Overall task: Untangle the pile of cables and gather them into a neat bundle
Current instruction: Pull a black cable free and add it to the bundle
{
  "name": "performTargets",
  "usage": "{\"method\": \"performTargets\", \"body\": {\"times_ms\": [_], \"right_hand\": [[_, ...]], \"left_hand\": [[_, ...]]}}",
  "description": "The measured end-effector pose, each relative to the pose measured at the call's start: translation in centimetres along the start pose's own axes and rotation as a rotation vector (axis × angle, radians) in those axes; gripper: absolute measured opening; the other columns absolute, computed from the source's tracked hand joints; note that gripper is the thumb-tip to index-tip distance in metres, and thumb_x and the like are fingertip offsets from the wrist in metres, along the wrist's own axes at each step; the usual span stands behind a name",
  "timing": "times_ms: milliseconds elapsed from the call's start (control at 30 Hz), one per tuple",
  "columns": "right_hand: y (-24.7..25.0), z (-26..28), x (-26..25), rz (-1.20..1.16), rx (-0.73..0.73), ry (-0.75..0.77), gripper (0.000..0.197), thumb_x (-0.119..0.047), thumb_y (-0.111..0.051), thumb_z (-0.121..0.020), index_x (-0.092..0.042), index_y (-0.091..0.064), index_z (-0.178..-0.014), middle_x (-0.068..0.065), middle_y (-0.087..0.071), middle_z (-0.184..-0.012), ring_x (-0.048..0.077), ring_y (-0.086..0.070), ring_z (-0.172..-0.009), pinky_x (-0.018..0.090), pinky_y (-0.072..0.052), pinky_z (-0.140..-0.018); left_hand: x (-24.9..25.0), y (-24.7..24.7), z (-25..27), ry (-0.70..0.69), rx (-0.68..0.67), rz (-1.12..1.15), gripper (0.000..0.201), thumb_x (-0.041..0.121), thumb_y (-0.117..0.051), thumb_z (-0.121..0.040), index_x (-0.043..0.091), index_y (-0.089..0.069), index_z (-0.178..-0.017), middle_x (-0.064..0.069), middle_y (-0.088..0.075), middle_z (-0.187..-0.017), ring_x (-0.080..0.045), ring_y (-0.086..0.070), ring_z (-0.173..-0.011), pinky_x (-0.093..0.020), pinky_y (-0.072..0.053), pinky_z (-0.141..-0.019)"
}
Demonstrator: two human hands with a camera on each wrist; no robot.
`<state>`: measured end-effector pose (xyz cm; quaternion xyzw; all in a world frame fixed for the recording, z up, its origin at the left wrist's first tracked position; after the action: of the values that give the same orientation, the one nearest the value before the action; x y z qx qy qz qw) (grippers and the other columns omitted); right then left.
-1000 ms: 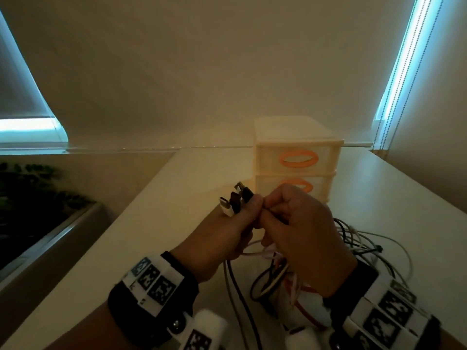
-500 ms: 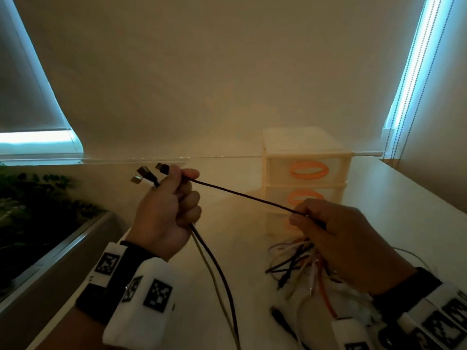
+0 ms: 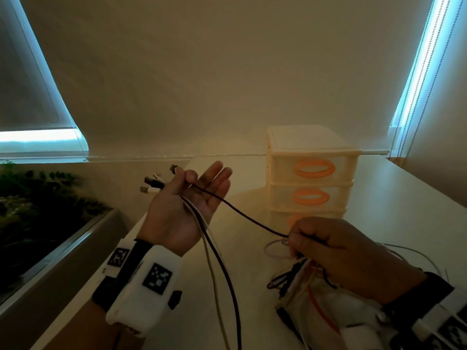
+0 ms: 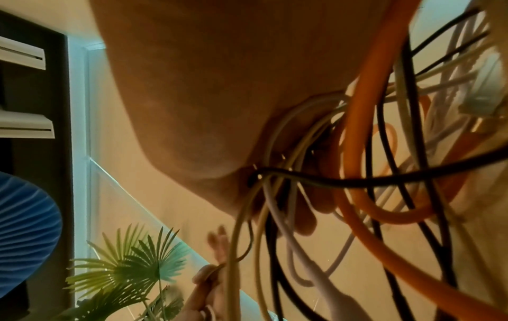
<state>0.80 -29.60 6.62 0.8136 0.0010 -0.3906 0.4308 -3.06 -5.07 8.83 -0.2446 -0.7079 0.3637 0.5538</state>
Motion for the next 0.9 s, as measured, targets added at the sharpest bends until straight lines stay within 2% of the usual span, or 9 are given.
{"method": "performTargets", "body": {"times_ms": [100,200,367,467,567,633,733,833,900], "right_hand": [[0.9,-0.2,0.5,-0.009,0.041,-0.146,0.031,-0.031,-0.054,-0.1,-0.02,-0.067,-0.074,0.001,-0.068,-0.076,0.013,-0.063,-0.067,0.024,-0.049,-0.061],[2.9,-0.4,0.7,-0.022,0.287,-0.204,0.033,-0.032,-0.05,-0.101,-0.015,-0.063,-0.075,-0.002,-0.064,-0.068,0.007,-0.062,-0.061,0.01,-0.043,-0.054],[2.5,-0.3,-1.0,0.244,0.572,0.099,0.028,-0.03,-0.052,-0.102,-0.016,-0.062,-0.08,-0.004,-0.057,-0.075,0.013,-0.054,-0.074,0.03,-0.045,-0.067],[2.4,0.0,-2.8,0.241,0.652,0.268,0.022,-0.024,-0.06,-0.098,-0.01,-0.067,-0.083,-0.002,-0.061,-0.082,0.019,-0.056,-0.083,0.029,-0.046,-0.077],[2.0,0.6,-4.7,0.122,0.616,0.345,0.022,-0.024,-0.058,-0.098,-0.01,-0.069,-0.085,-0.004,-0.062,-0.082,0.012,-0.059,-0.081,0.02,-0.045,-0.075],[0.8,0.7,-5.7,-0.047,0.464,0.355,0.018,-0.025,-0.059,-0.098,-0.013,-0.071,-0.092,-0.009,-0.067,-0.085,0.008,-0.064,-0.079,0.014,-0.047,-0.07],[-1.9,0.4,-5.8,-0.04,0.13,0.27,0.019,-0.038,-0.056,-0.099,-0.028,-0.071,-0.102,-0.013,-0.068,-0.081,0.008,-0.066,-0.074,0.022,-0.051,-0.062],[-2.3,0.1,-3.8,0.148,0.088,0.165,0.018,-0.049,-0.049,-0.098,-0.037,-0.061,-0.094,-0.008,-0.063,-0.071,0.013,-0.061,-0.065,0.034,-0.051,-0.06],[-1.1,-0.1,-2.5,0.151,0.226,0.102,0.021,-0.052,-0.045,-0.096,-0.038,-0.058,-0.088,-0.007,-0.061,-0.067,0.012,-0.057,-0.059,0.029,-0.048,-0.053]], "left_hand": [[0.5,-0.7,0.7,0.09,-0.126,0.111,0.049,0.039,-0.038,-0.109,0.013,-0.053,-0.069,-0.007,-0.074,-0.089,-0.021,-0.076,-0.085,-0.035,-0.062,-0.068],[-0.9,-2.1,2.1,0.346,-0.426,0.034,0.045,0.037,-0.033,-0.11,0.01,-0.054,-0.081,-0.01,-0.069,-0.081,-0.022,-0.07,-0.069,-0.033,-0.058,-0.065],[-6.5,-3.0,5.2,0.617,-0.693,-0.508,0.039,0.036,-0.04,-0.106,0.013,-0.047,-0.075,-0.03,-0.071,-0.098,-0.034,-0.073,-0.078,-0.035,-0.058,-0.068],[-7.0,-2.9,5.0,0.604,-0.622,-0.612,0.04,0.04,-0.043,-0.102,0.014,-0.046,-0.072,-0.038,-0.064,-0.118,-0.042,-0.071,-0.096,-0.037,-0.058,-0.077],[-5.9,-3.3,4.3,0.47,-0.495,-0.527,0.042,0.04,-0.04,-0.104,0.012,-0.045,-0.073,-0.029,-0.07,-0.111,-0.038,-0.071,-0.096,-0.039,-0.057,-0.081],[-5.1,-3.9,3.8,0.313,-0.448,-0.44,0.043,0.039,-0.03,-0.109,0.011,-0.038,-0.077,-0.015,-0.074,-0.096,-0.028,-0.071,-0.09,-0.037,-0.058,-0.085],[-4.3,-4.6,3.5,0.195,-0.38,-0.245,0.044,0.044,-0.026,-0.107,0.012,-0.035,-0.078,-0.026,-0.065,-0.127,-0.034,-0.064,-0.12,-0.039,-0.054,-0.101],[-3.6,-3.7,3.0,0.155,-0.244,-0.118,0.047,0.044,-0.032,-0.106,0.015,-0.044,-0.071,-0.015,-0.072,-0.1,-0.024,-0.072,-0.086,-0.029,-0.06,-0.071],[-3.4,-3.2,2.7,0.149,-0.202,-0.064,0.045,0.042,-0.035,-0.107,0.017,-0.045,-0.071,-0.002,-0.057,-0.072,-0.014,-0.055,-0.057,-0.024,-0.049,-0.054]]}}
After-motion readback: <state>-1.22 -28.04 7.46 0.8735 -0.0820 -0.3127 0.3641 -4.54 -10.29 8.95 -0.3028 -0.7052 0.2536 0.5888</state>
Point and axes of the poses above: each hand's wrist, its own z-axis away from the middle knuckle, its own y-axis out of the back of the hand, x = y × z, the point moved 4 cm from there along -z, towards the middle knuckle
